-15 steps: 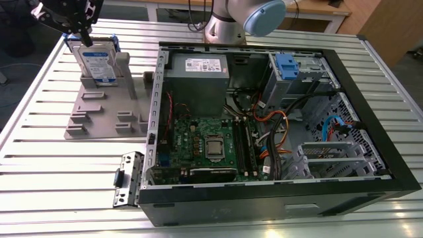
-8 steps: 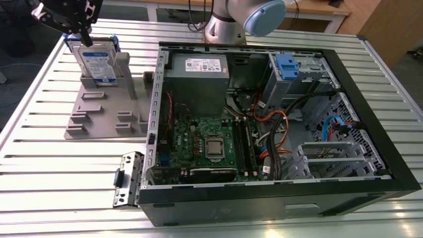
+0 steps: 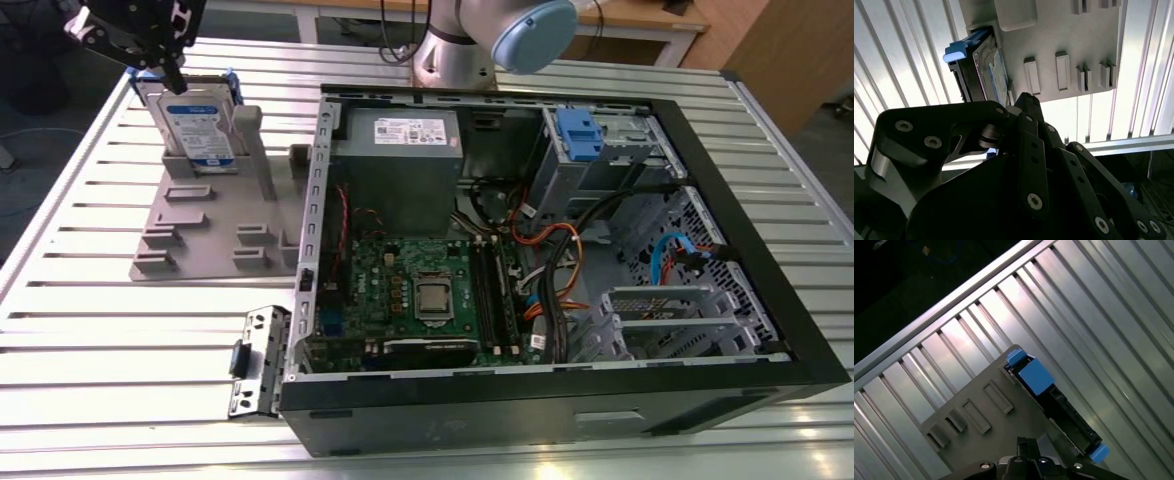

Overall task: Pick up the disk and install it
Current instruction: 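Pick up the disk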

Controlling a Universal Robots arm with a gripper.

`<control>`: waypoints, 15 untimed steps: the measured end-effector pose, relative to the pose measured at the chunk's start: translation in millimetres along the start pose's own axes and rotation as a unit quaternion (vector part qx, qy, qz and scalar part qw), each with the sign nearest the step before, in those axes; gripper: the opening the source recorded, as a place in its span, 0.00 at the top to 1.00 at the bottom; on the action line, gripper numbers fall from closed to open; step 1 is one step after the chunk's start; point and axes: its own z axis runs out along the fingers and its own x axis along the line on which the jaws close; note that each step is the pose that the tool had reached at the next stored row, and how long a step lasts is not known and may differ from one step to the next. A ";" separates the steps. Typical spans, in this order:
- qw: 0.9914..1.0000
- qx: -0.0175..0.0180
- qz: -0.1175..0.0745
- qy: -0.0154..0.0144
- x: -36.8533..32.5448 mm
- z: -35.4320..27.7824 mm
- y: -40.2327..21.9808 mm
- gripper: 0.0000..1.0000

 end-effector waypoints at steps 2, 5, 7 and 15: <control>1.000 0.000 -0.006 0.000 0.0 0.0 0.0 0.90; 1.000 0.000 -0.014 0.000 0.0 0.0 0.0 0.90; 1.000 -0.001 -0.020 0.000 0.0 0.0 0.0 0.90; 0.999 -0.001 -0.042 0.001 0.0 0.0 0.0 0.90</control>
